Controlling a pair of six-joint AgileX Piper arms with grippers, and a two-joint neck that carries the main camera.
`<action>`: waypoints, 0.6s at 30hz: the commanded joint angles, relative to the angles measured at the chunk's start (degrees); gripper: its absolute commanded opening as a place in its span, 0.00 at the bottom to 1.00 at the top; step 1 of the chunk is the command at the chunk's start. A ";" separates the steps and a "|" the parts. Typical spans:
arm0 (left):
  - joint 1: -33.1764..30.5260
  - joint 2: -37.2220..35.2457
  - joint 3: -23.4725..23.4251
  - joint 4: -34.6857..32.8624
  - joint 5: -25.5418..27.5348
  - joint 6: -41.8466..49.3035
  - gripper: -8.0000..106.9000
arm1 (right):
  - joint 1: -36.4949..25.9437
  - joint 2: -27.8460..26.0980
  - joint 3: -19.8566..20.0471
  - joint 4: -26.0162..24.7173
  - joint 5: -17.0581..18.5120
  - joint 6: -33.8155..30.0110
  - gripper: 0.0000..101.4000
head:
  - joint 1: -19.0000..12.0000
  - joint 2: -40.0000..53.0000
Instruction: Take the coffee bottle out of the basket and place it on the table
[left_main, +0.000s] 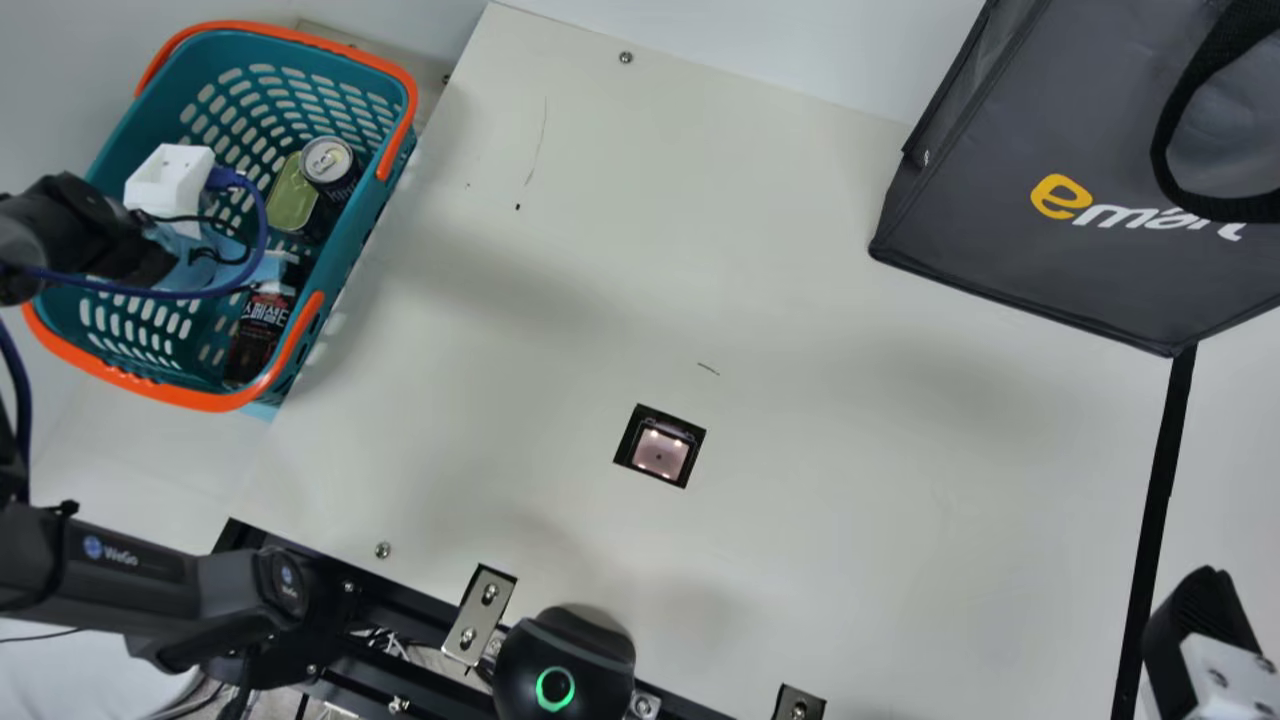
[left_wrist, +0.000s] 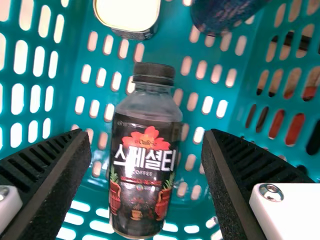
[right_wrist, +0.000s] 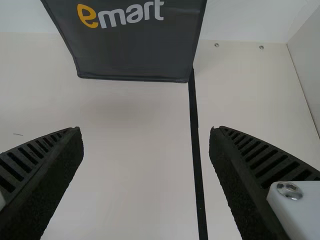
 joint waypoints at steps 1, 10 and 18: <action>0.23 0.59 -0.12 -0.20 -0.38 0.39 0.85 | 0.00 0.00 0.00 0.00 0.00 0.00 0.90 | -1.48 0.14; 1.04 3.79 -0.30 -1.74 -2.75 2.84 0.85 | 0.00 0.00 0.00 0.00 0.00 0.00 0.90 | -1.48 0.14; 1.06 6.28 -0.54 -2.87 -4.62 4.18 0.85 | 0.00 0.00 0.00 0.00 0.00 0.00 0.90 | -1.48 0.14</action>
